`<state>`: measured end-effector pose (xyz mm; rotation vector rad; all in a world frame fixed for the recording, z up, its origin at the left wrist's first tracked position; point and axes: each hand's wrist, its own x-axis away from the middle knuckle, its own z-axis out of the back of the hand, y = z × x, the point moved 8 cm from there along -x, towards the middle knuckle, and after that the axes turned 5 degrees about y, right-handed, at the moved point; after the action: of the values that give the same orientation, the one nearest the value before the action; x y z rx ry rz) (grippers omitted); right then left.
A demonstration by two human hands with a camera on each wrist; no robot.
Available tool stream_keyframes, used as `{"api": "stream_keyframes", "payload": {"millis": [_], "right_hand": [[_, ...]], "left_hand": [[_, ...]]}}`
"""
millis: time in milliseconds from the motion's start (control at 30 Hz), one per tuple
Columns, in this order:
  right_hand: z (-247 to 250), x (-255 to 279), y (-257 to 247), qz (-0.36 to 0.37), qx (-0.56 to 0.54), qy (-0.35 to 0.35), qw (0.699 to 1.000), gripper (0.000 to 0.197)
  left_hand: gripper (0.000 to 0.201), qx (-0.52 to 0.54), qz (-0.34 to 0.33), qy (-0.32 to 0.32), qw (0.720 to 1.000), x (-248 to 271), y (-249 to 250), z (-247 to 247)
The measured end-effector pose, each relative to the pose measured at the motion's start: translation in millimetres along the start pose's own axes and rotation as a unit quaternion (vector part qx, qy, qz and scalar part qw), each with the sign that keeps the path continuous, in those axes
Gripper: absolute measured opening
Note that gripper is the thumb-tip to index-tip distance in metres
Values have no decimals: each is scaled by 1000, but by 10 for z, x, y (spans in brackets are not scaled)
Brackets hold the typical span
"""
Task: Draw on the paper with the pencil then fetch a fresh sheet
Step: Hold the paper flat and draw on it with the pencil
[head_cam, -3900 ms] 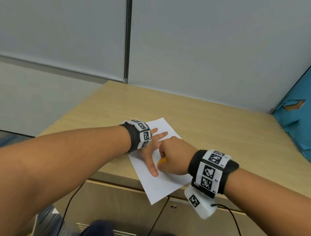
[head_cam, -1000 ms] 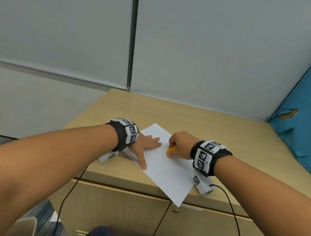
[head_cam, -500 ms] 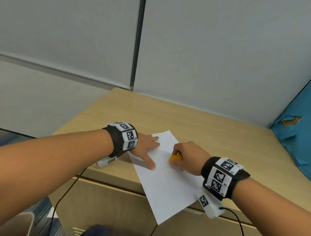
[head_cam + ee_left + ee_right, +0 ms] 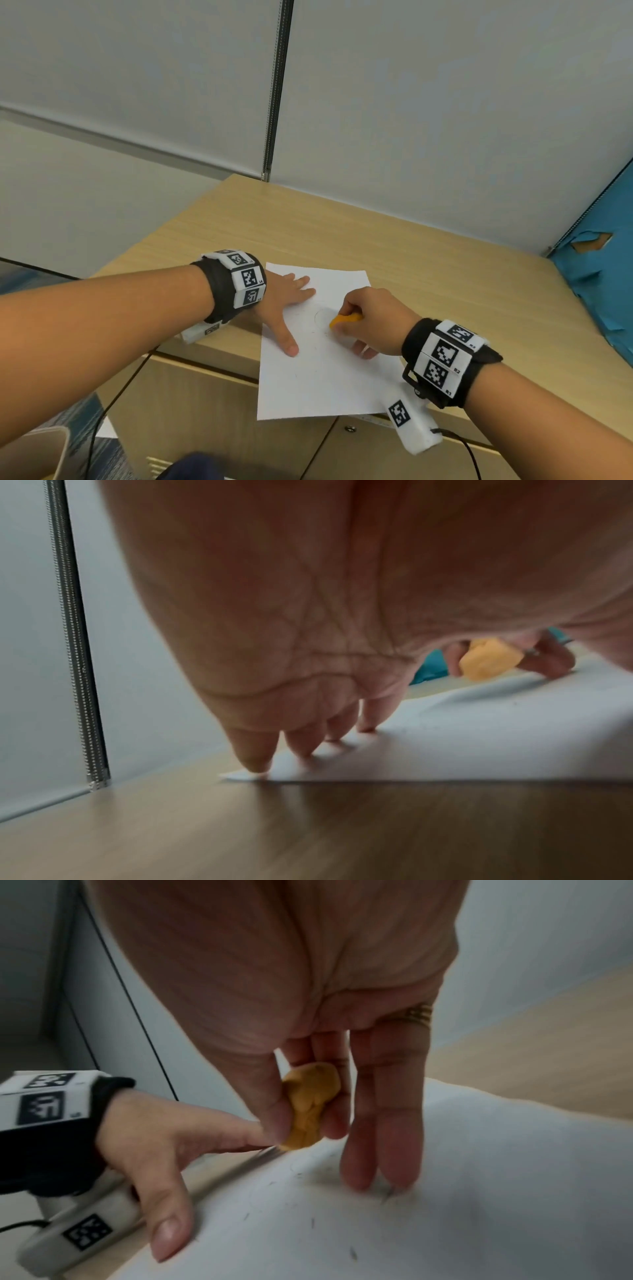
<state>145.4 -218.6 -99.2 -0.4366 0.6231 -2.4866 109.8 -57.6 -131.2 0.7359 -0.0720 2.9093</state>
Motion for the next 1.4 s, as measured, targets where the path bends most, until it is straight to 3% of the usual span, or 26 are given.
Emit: {"api": "stream_keyframes", "payload": {"millis": [167,300,500,700,867,1033,1200,1267,1400], "right_hand": [[-165,-111,-433,148,120,-41,981,24],[-261,-285,-640,191,171,-42,966,27],[-76,-670,-693,140,247,38,958,22],[-327,-361,-797,198,222,-83,951,20],[-28,-743,-669,129,242,43,961,19],[-391,-407,-817,198,206,-62,956,17],[-7,-804,-681,136,244,32,960,23],[-136,-638,-761,172,240,1,955,18],[-428,-176,-837,255,233,-139,928,18]], "left_hand": [[139,-34,-13,7,999,-155,-104,39],[139,-48,-17,8,999,-208,-43,87],[135,-49,-27,18,998,-183,-26,83],[117,-50,-30,7,998,-101,8,117],[141,-48,-19,16,999,-164,-12,68],[118,-33,2,16,999,-31,3,183],[142,-53,-10,26,998,-233,-94,26],[135,-61,-21,11,998,-204,-64,42],[133,-54,-21,5,998,-197,-81,75]]}}
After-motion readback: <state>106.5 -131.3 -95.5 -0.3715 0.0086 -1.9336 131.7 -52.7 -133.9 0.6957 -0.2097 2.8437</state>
